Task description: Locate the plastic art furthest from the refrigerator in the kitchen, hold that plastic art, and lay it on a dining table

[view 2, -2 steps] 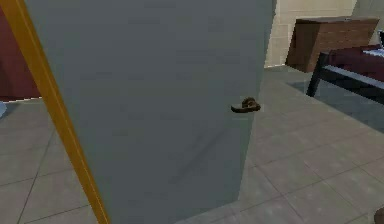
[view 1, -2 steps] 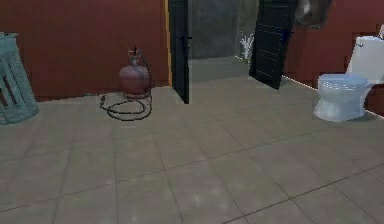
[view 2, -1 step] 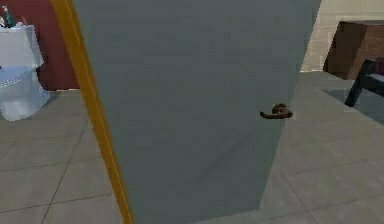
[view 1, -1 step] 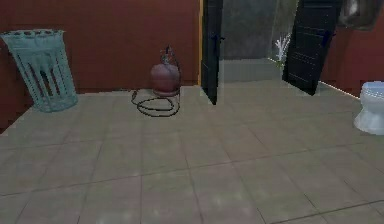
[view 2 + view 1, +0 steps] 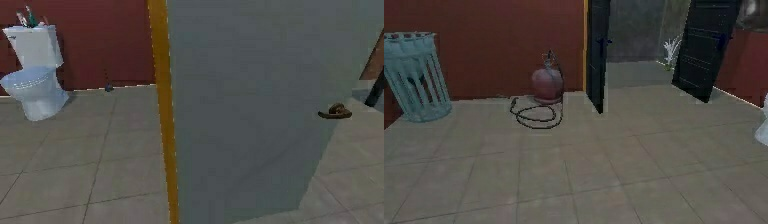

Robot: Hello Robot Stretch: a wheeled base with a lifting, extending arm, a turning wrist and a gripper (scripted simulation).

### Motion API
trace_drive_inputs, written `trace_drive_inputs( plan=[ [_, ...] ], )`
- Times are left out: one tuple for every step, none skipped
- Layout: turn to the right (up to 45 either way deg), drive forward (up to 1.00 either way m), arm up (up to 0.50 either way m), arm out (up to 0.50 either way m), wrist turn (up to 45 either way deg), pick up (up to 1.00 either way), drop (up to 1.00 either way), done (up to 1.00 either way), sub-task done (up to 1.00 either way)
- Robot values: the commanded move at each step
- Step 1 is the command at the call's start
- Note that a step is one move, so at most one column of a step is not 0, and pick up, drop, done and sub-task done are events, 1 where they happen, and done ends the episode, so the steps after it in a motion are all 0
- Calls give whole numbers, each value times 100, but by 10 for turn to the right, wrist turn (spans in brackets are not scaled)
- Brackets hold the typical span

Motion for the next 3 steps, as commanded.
trace_drive_inputs(
  plan=[
    [210,0,0,0,0,0,0,0,0],
    [0,100,0,0,0,0,0,0,0],
    [30,0,0,0,0,0,0,0,0]
  ],
)
